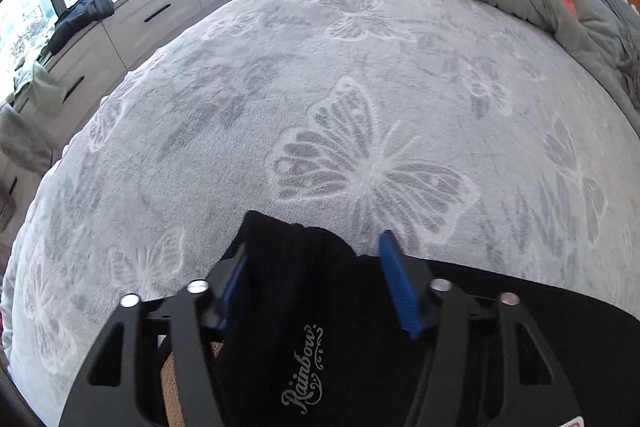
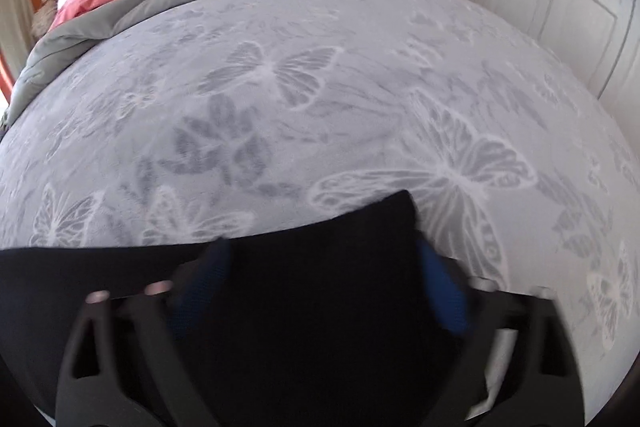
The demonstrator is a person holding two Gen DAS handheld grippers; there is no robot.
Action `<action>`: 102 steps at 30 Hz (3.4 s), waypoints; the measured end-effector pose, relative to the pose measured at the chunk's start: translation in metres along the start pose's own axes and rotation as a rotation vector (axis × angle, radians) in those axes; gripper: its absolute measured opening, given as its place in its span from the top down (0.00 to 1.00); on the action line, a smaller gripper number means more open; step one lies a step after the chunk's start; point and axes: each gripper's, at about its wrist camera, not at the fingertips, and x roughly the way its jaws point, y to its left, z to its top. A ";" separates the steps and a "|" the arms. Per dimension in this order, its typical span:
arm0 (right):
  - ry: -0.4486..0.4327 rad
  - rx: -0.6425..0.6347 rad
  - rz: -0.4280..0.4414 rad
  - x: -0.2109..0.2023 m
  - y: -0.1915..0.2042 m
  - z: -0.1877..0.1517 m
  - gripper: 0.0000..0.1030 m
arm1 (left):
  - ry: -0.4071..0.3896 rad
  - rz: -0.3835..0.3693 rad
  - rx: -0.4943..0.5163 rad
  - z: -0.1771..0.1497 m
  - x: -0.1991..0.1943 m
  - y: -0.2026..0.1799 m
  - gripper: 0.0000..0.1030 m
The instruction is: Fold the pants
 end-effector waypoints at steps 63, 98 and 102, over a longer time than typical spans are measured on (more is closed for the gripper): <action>-0.089 0.291 0.369 -0.240 -0.072 -0.143 0.93 | 0.034 -0.463 -0.273 -0.189 -0.184 0.181 0.95; -0.002 -0.523 0.437 -0.307 0.191 -0.266 0.49 | -0.095 -0.334 -0.125 -0.243 -0.288 0.089 0.39; -0.004 -0.788 0.416 -0.292 0.275 -0.303 0.49 | -0.104 -0.300 -0.026 -0.259 -0.282 0.042 0.35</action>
